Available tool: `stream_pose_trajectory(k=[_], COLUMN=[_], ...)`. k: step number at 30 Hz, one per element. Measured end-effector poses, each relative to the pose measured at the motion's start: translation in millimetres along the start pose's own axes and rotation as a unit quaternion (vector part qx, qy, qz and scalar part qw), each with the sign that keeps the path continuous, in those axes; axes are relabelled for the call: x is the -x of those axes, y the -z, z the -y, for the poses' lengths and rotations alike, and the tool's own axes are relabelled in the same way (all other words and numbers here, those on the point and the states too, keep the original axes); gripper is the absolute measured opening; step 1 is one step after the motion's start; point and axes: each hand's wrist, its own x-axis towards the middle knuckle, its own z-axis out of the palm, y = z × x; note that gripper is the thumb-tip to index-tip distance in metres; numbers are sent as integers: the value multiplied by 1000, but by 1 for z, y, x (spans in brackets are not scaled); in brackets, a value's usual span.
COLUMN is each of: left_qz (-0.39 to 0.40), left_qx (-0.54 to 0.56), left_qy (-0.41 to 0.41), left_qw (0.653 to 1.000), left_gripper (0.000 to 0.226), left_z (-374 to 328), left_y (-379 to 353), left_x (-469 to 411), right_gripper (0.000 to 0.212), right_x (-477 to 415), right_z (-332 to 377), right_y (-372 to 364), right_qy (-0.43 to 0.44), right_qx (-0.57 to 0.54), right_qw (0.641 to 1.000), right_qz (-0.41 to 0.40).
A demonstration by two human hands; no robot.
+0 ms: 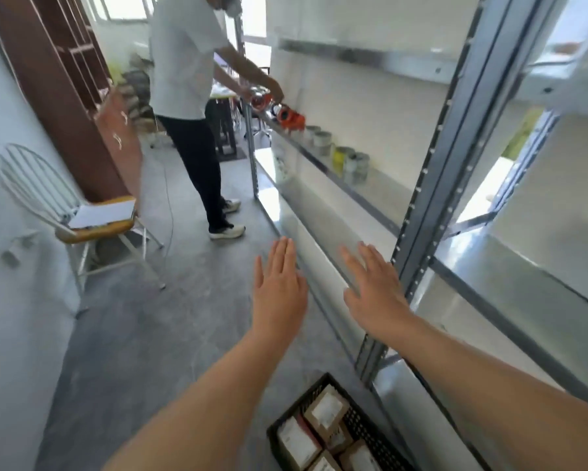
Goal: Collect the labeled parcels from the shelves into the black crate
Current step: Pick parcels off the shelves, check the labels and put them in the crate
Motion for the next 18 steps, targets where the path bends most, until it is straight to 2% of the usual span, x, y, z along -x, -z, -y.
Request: stream_pose_trajectory(k=[5, 8, 12, 18], left_qz=[-91, -131, -148, -162], left_qx=[-8, -29, -69, -53], left_qy=[-46, -100, -152, -183], left_qw=[995, 986, 975, 968], left_gripper=[59, 66, 65, 65], left_z=[-60, -89, -112, -178], left_y=[110, 160, 197, 224], left_x=[-39, -45, -51, -41], right_gripper=[79, 81, 81, 77], right_x=[21, 35, 59, 110], right_z=[44, 53, 52, 30], right_y=[113, 161, 211, 283], right_qy=[-27, -56, -85, -93], right_qx=[23, 26, 22, 77], right_qw=[991, 978, 968, 949], right_qz=[-127, -200, -235, -292])
